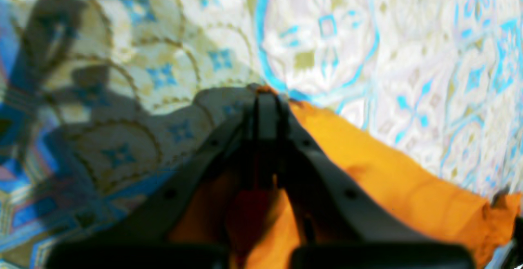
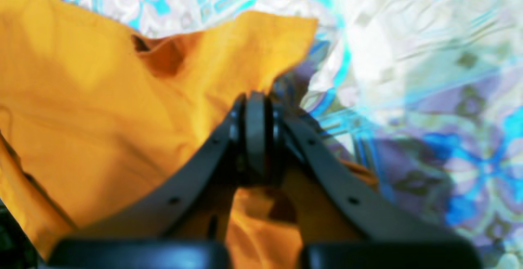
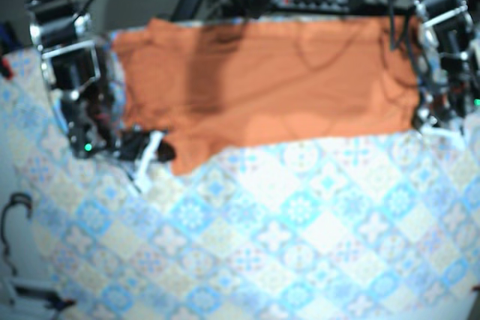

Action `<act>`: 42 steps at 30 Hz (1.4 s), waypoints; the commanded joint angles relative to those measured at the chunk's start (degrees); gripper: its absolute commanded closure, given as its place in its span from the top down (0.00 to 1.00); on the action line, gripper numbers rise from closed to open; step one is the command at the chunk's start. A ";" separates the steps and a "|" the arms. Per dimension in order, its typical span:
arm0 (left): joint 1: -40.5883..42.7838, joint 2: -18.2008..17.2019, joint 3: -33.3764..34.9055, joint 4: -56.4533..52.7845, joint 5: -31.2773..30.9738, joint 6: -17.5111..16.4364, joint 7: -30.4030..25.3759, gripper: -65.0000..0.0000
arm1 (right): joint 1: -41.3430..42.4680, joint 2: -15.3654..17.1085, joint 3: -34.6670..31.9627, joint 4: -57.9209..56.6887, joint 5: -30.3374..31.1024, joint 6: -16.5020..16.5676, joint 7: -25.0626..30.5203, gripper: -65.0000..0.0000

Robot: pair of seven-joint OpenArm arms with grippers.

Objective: Fold the T-shirt properly
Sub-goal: 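Lift the hem with both grippers and fold it toward the shoulder edge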

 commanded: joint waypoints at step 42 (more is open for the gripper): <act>8.84 -5.35 6.13 17.39 -0.79 -6.99 3.07 0.00 | -22.32 6.49 18.13 29.22 1.28 0.62 -1.22 0.00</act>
